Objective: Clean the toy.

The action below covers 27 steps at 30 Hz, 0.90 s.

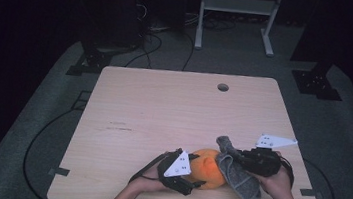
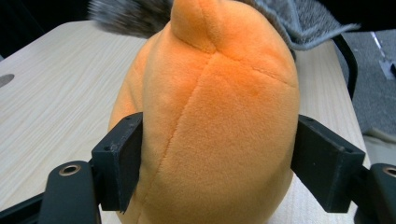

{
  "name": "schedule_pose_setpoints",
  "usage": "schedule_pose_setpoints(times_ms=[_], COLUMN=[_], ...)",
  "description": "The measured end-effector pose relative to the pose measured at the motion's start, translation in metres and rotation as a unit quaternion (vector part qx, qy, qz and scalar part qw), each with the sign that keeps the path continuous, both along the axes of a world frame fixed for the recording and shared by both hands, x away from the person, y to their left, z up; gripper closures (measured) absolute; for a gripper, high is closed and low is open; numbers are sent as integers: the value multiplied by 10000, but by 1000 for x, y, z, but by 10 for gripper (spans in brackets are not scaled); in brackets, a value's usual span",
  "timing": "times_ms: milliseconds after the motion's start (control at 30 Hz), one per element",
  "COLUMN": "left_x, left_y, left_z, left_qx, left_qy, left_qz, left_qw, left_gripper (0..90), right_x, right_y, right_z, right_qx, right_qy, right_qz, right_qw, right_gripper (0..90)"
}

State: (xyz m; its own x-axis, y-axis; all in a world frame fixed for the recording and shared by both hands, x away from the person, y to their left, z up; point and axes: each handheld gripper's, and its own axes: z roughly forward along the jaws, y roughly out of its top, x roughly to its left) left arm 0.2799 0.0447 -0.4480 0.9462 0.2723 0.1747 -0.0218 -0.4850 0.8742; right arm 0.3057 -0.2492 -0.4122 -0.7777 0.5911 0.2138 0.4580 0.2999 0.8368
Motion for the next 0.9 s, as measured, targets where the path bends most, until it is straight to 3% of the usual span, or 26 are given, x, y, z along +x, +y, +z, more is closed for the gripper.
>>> schedule_pose_setpoints(times_ms=[167, 267, 367, 433, 500, 600, 667, 800, 900], left_x=[5, 9, 11, 13, 19, 24, 26, 23, 20], left_y=[6, 8, 9, 11, 14, 16, 13, 6, 8], left_z=[0, -2, -1, 0, 1, 0, -5, -8, 2], left_qx=[-155, -297, -366, -349, -325, -367, -325, -126, -222], left_qy=[177, 312, 334, 366, 522, 622, 836, 683, 426], left_qz=[183, 283, 275, 349, 421, 371, 224, 205, 421], left_qw=[9996, 9987, 9984, 9981, 9972, 9967, 9957, 9974, 9980], left_gripper=[230, 226, 205, 150, 77, 71, 66, 81, 241], right_x=[0, -11, -18, -17, -15, -16, -16, -16, -17], right_y=[-11, -3, 12, 21, 22, 20, 20, 21, 19], right_z=[2, 19, 27, 21, 16, 15, 15, 16, 17], right_qx=[-39, 173, 65, -104, -28, -19, -21, -18, 105], right_qy=[-1, -257, -421, -376, -281, -260, -265, -292, -318], right_qz=[-172, 131, 415, 517, 546, 534, 550, 534, 430], right_qw=[9998, 9994, 9982, 9979, 9981, 9982, 9981, 9981, 9985], right_gripper=[771, 771, 770, 769, 768, 768, 768, 767, 767])
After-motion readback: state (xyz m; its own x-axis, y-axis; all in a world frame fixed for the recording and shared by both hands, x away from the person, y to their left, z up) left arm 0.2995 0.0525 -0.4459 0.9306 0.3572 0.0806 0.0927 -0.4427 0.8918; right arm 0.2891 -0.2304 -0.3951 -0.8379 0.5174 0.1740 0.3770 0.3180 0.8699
